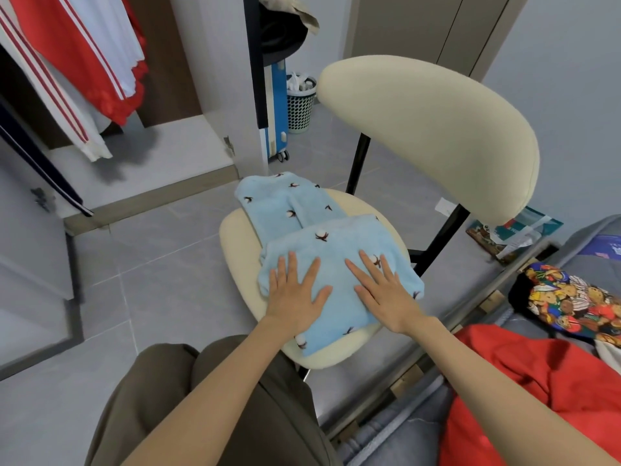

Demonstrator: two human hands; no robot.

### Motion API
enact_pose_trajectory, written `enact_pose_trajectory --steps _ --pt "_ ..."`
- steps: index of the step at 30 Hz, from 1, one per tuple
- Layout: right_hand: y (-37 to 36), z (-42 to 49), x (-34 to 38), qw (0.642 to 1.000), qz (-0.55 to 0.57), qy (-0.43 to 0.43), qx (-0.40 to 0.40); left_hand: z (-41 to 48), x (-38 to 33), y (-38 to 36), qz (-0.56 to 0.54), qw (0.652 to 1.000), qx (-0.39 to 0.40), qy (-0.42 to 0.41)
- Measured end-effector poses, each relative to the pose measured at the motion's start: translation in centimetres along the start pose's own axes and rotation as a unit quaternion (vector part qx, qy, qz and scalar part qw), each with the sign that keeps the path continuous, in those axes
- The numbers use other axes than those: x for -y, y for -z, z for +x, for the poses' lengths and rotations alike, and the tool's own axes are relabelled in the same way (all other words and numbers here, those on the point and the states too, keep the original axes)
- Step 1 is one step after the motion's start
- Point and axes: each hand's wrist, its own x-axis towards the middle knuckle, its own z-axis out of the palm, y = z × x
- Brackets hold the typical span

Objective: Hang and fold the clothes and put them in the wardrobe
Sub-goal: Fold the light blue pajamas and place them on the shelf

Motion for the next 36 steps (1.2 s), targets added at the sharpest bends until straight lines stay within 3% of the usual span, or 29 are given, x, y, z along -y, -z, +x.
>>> enact_pose_trajectory --steps 7,11,18,27,36 --pt "0.1 -3.3 -1.1 0.983 -0.163 0.083 0.029 -4.3 -0.9 -2.2 0.123 0.983 -0.054 -0.125" --pt "-0.6 -2.6 -1.0 0.976 -0.207 0.062 0.009 -4.2 -0.7 -3.0 0.199 0.975 -0.049 -0.082" --pt "-0.8 -1.4 0.4 0.981 -0.191 0.038 -0.016 -2.8 -0.4 -1.0 0.167 0.983 0.026 -0.075" --pt "3.1 -2.9 3.4 0.987 -0.111 0.102 -0.063 -5.7 1.4 6.0 -0.044 0.997 -0.005 -0.069" --pt "8.6 -7.0 6.5 0.996 -0.045 0.063 -0.038 -10.4 2.1 9.2 -0.277 0.956 -0.083 -0.053"
